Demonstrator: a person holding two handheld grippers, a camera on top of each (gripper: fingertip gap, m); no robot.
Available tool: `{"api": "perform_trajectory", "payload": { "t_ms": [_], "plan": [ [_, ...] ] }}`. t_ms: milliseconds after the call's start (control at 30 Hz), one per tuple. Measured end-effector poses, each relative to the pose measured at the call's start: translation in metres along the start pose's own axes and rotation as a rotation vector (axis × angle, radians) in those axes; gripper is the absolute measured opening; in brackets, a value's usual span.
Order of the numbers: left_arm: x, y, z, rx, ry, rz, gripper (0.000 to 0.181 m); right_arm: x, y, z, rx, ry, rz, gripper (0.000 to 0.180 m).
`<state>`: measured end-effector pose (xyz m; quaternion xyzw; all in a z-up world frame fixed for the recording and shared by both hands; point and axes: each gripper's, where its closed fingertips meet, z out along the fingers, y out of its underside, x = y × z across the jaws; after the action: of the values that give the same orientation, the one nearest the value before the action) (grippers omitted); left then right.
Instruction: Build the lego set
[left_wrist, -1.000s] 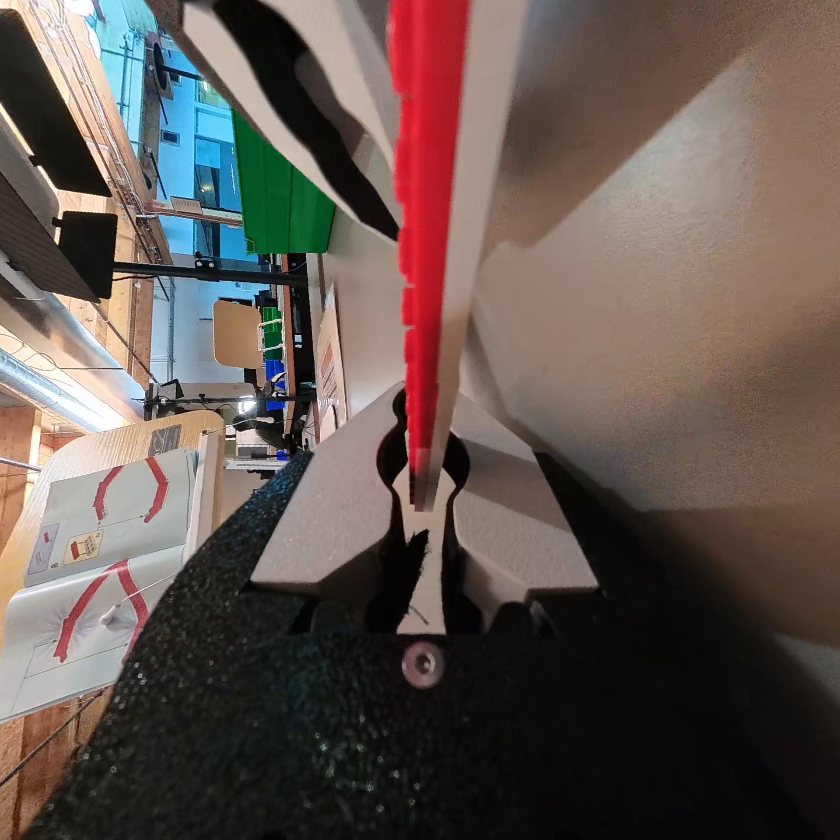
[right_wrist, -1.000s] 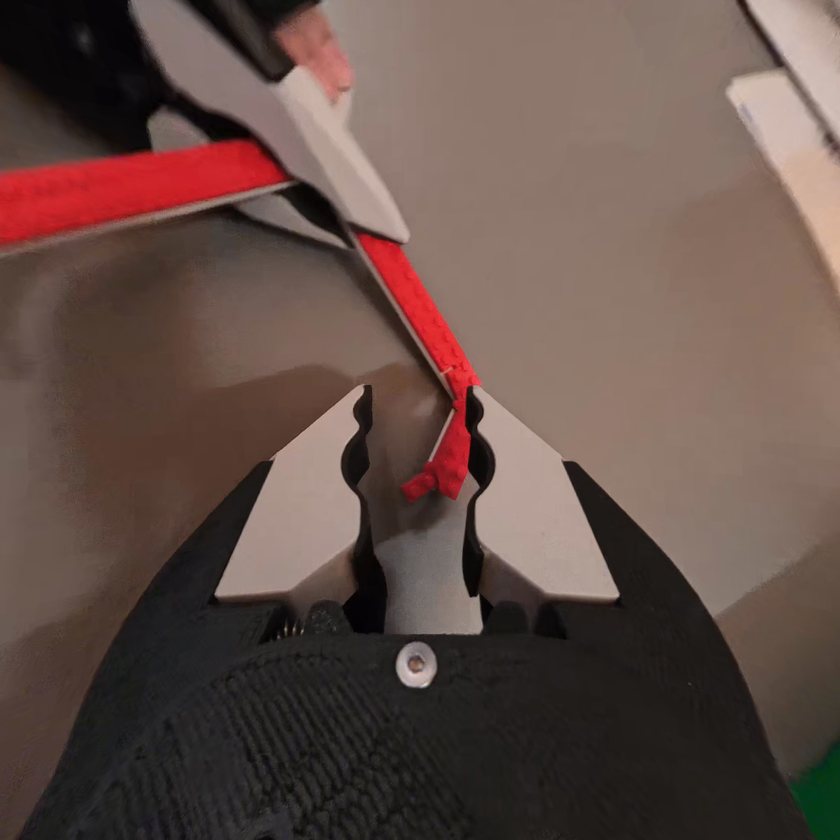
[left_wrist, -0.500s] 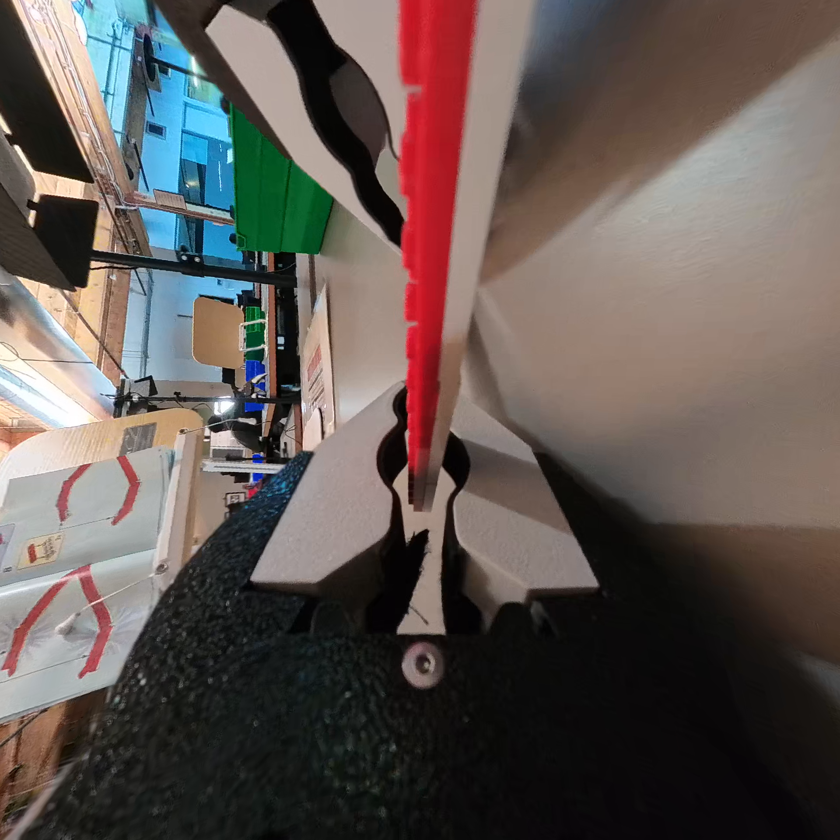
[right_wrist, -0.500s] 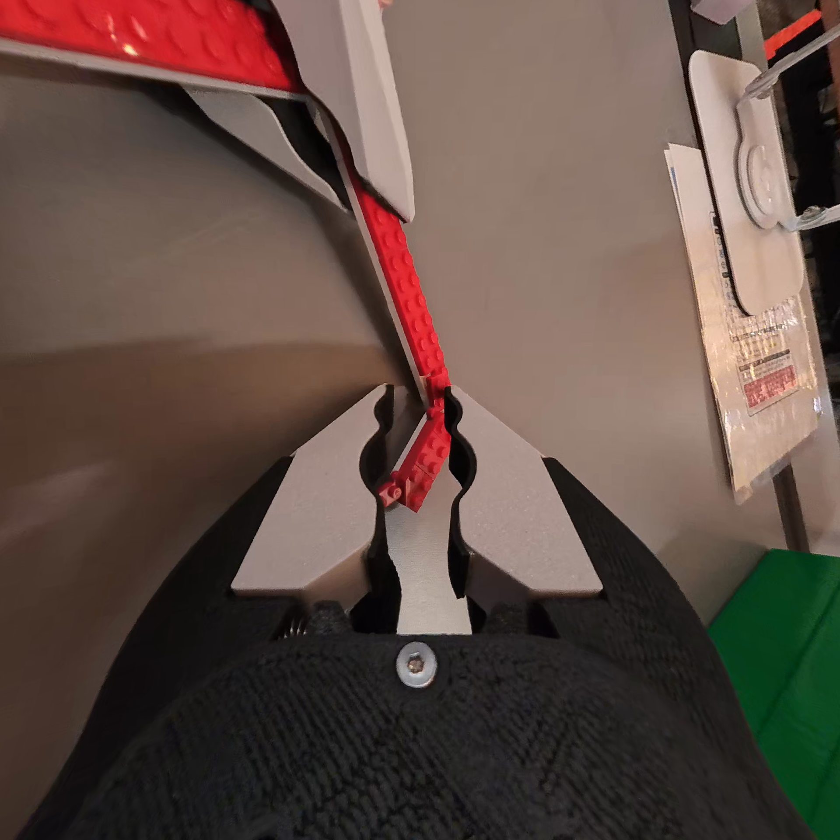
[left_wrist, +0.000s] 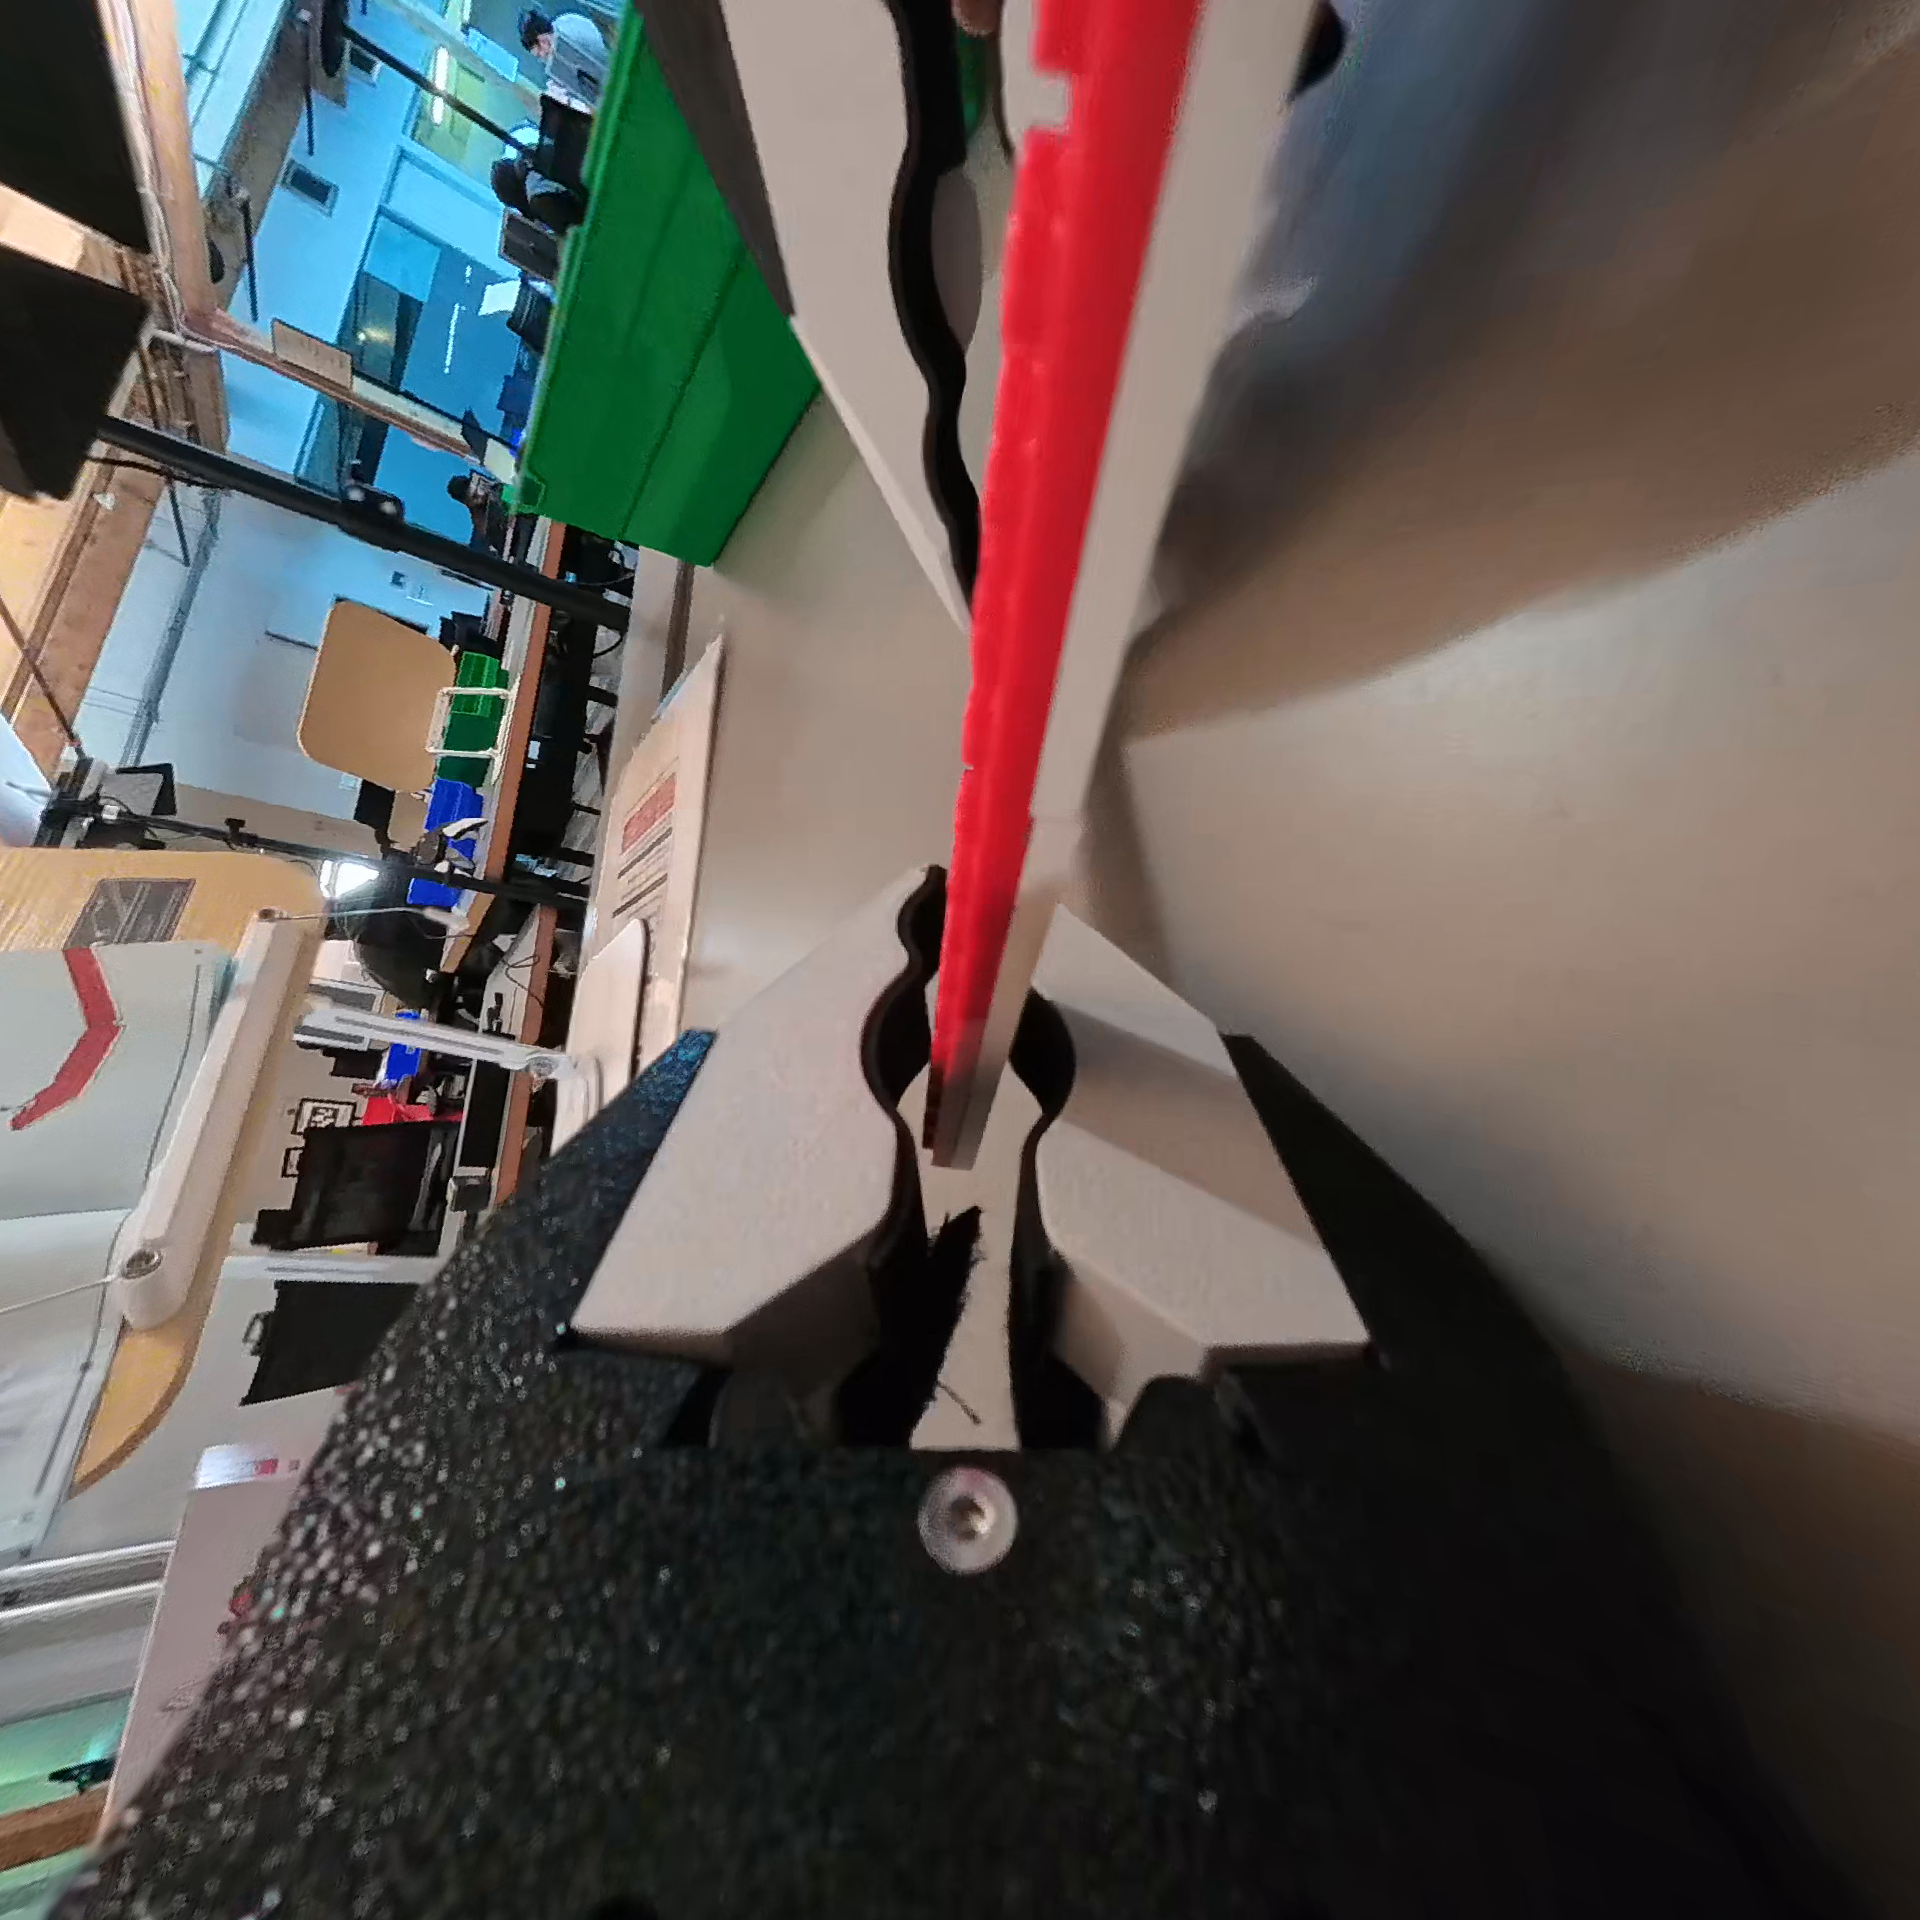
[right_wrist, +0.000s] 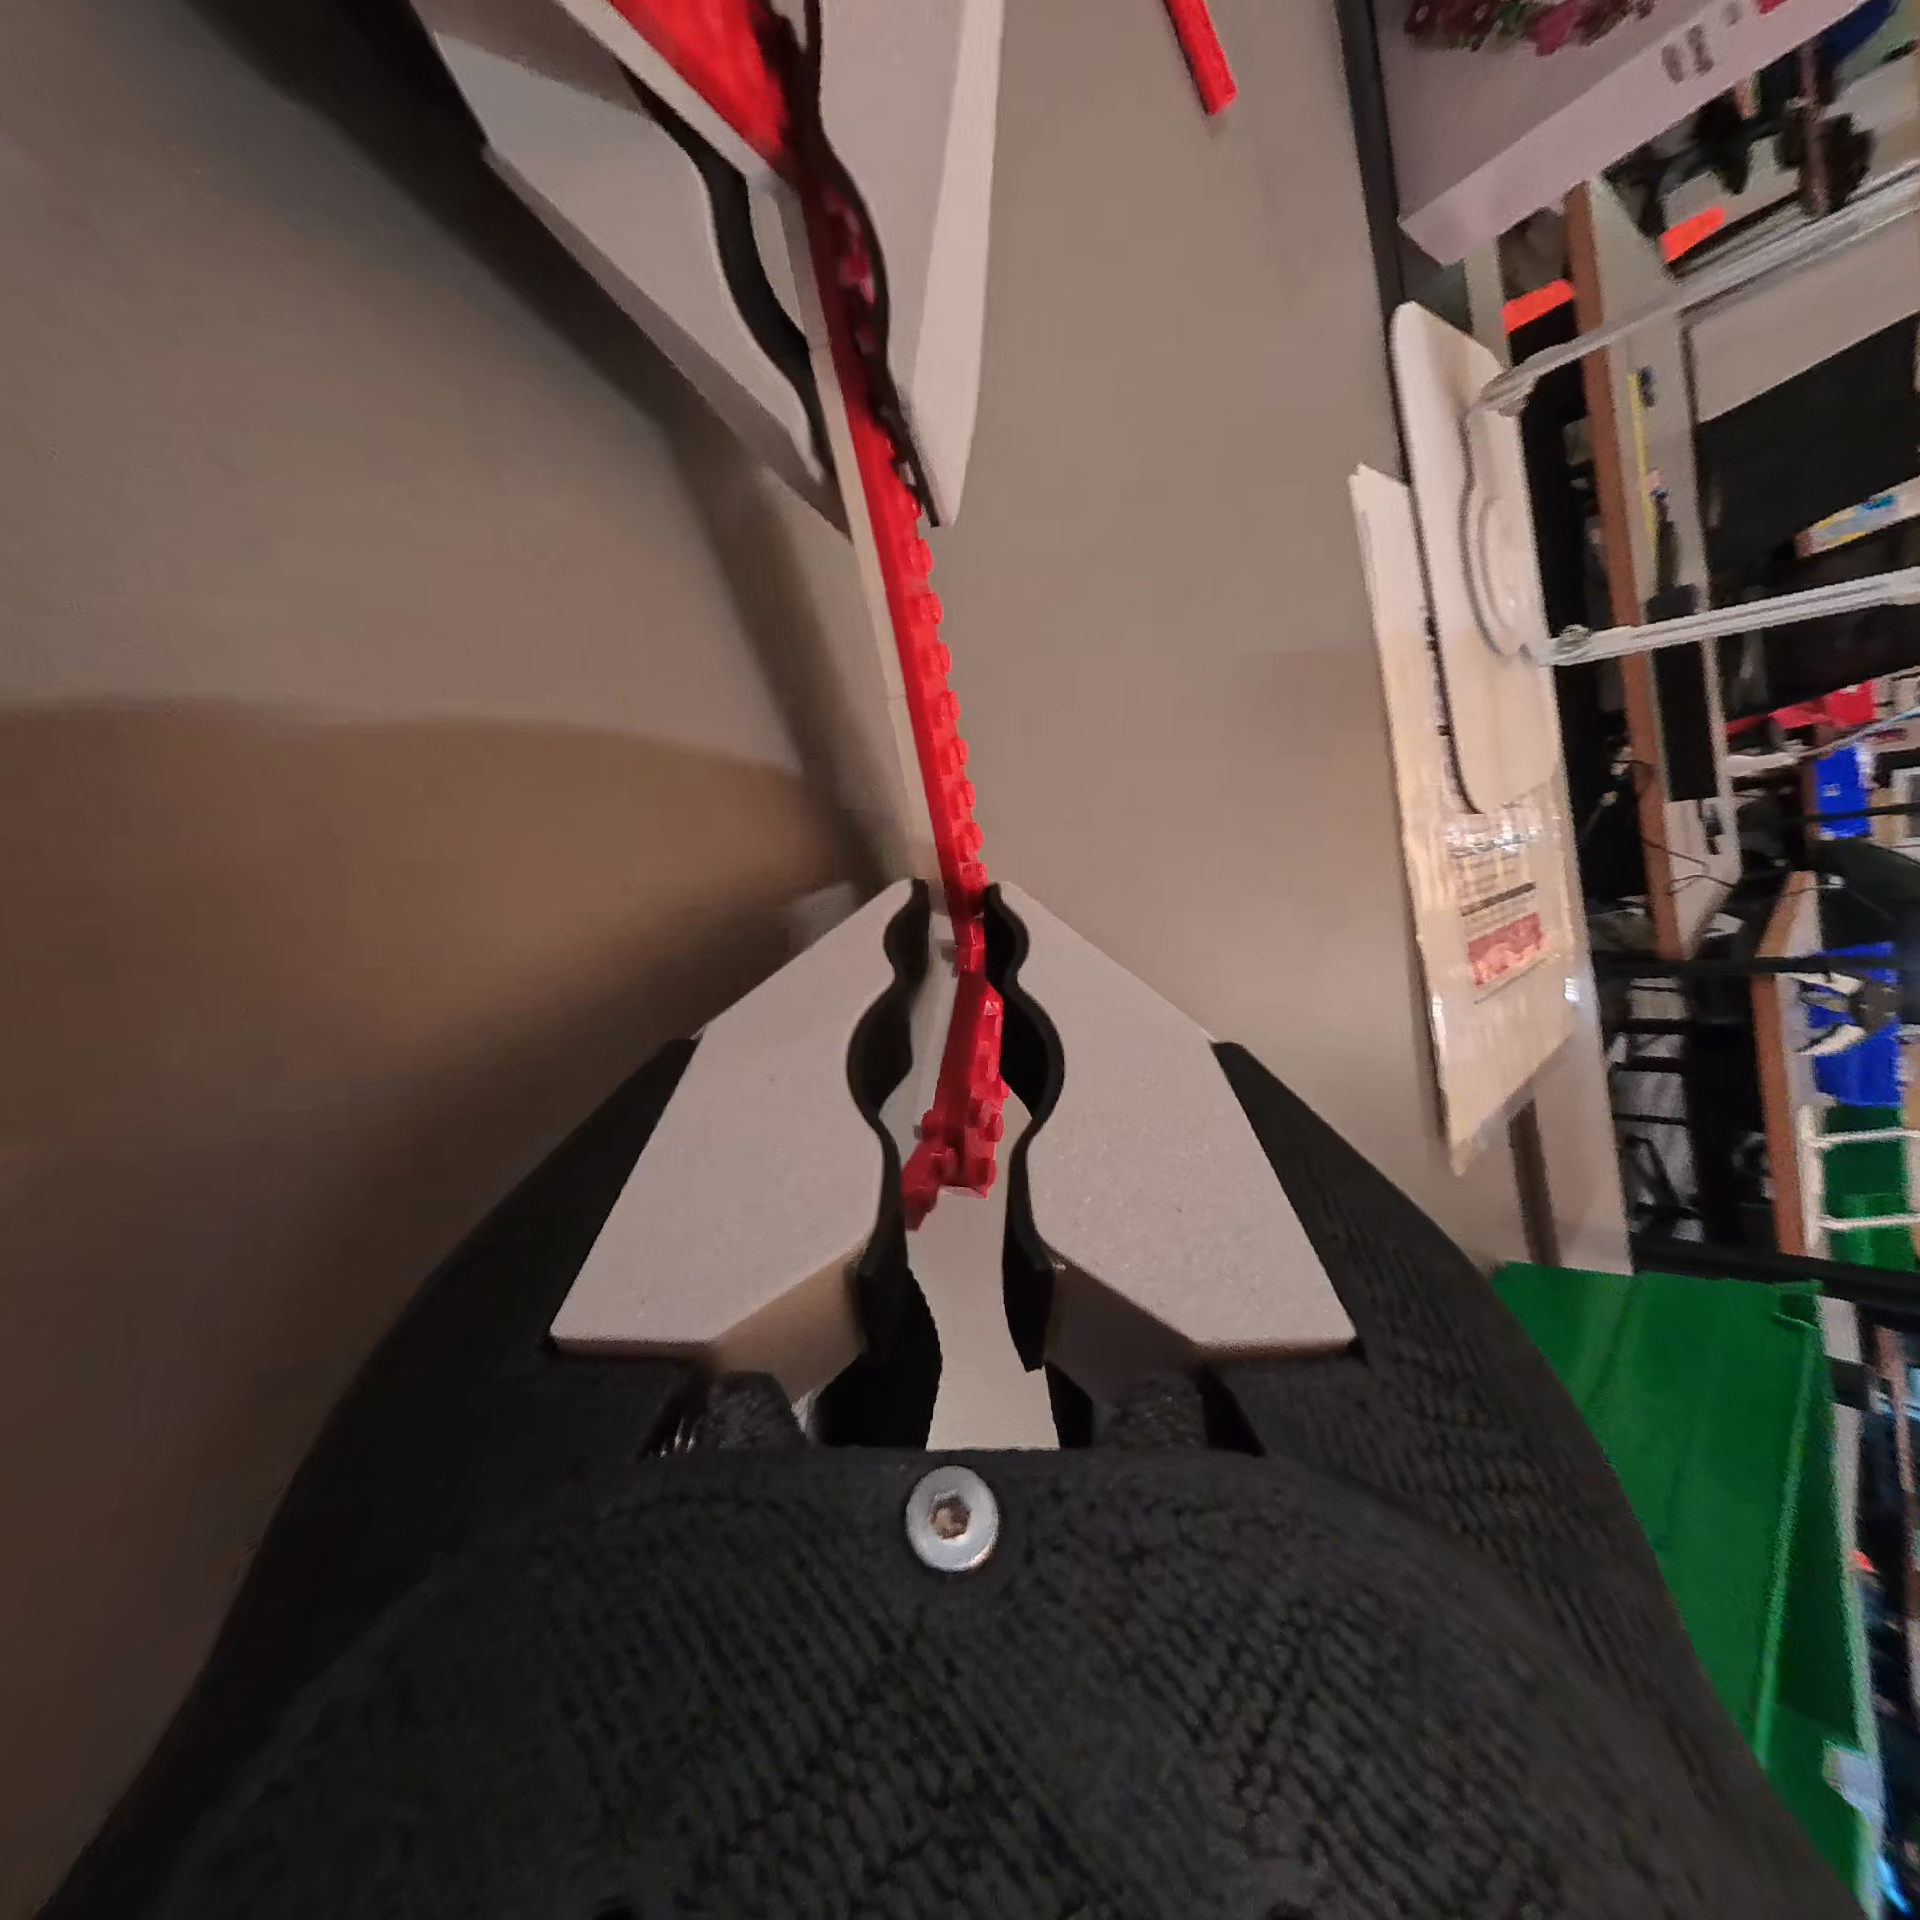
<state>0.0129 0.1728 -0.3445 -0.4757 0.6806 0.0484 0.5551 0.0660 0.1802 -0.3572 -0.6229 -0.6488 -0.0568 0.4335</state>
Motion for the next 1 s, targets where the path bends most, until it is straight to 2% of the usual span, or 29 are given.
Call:
{"api": "perform_trajectory", "payload": {
  "t_ms": [133,233,367,667,1000],
  "plan": [
    [-0.010,-0.003,-0.004,0.031,-0.017,-0.070,0.006,0.012,-0.007,-0.006,0.020,0.063,0.002,0.007],
    [-0.012,-0.004,-0.006,0.034,-0.026,-0.053,0.007,0.014,-0.010,-0.007,0.007,0.062,-0.037,0.006],
    [-0.010,-0.007,-0.007,0.038,-0.029,-0.025,0.007,0.011,-0.009,-0.005,-0.021,0.021,-0.091,0.006],
    [-0.004,-0.008,-0.008,0.053,-0.016,0.032,0.006,0.001,-0.008,-0.004,0.005,-0.151,-0.071,0.006],
    [-0.002,-0.008,-0.008,0.057,-0.010,0.042,0.006,0.000,-0.006,0.000,0.025,-0.151,-0.090,0.006]
  ]
}}
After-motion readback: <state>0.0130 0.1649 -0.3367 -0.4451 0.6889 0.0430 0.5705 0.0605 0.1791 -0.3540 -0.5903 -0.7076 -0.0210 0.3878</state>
